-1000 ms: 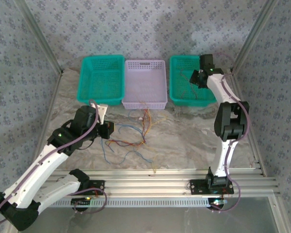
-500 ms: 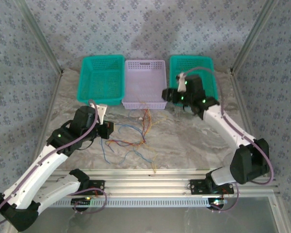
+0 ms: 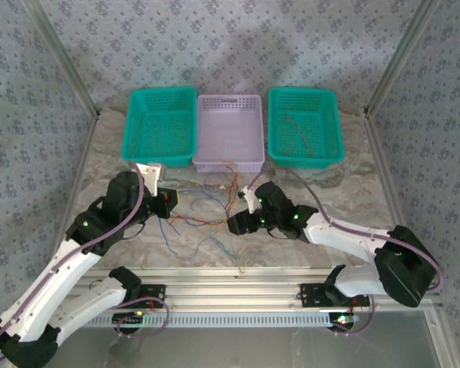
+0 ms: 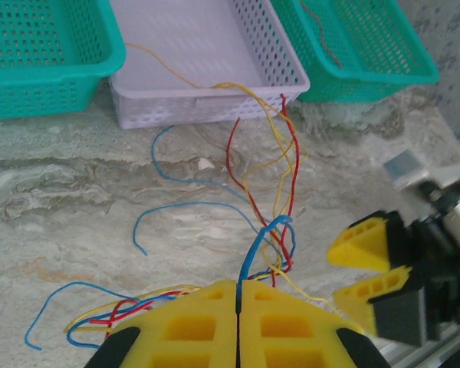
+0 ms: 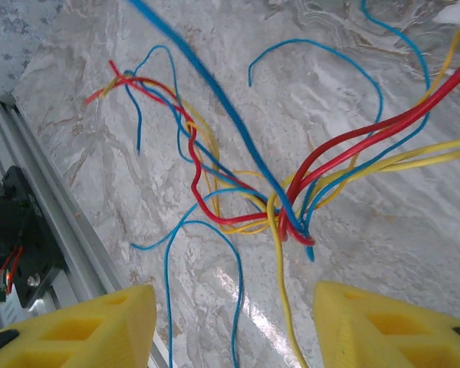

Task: Untangle the cables

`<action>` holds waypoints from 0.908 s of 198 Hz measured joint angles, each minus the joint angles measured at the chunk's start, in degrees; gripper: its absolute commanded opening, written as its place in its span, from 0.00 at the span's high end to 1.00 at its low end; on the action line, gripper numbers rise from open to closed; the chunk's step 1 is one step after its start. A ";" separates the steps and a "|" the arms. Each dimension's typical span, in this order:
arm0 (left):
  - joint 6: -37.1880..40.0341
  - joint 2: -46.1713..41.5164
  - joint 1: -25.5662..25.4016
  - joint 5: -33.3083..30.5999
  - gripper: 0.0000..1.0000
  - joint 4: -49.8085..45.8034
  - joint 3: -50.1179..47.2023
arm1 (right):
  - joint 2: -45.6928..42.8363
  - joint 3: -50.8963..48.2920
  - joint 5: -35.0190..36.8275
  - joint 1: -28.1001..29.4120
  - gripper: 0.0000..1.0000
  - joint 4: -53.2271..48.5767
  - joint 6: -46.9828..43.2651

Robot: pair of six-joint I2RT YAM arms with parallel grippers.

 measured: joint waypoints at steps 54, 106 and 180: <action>-4.92 -2.99 -0.37 -1.64 1.00 3.17 -0.02 | 4.07 -1.09 6.99 4.37 0.43 4.17 -1.33; -7.82 -3.85 -0.96 -1.64 1.00 4.63 -0.98 | 8.31 -0.98 12.52 5.27 0.86 6.97 -1.16; -7.45 -5.49 -1.03 -7.30 1.00 1.46 0.37 | -3.28 -3.21 17.70 -1.07 1.00 3.72 -1.51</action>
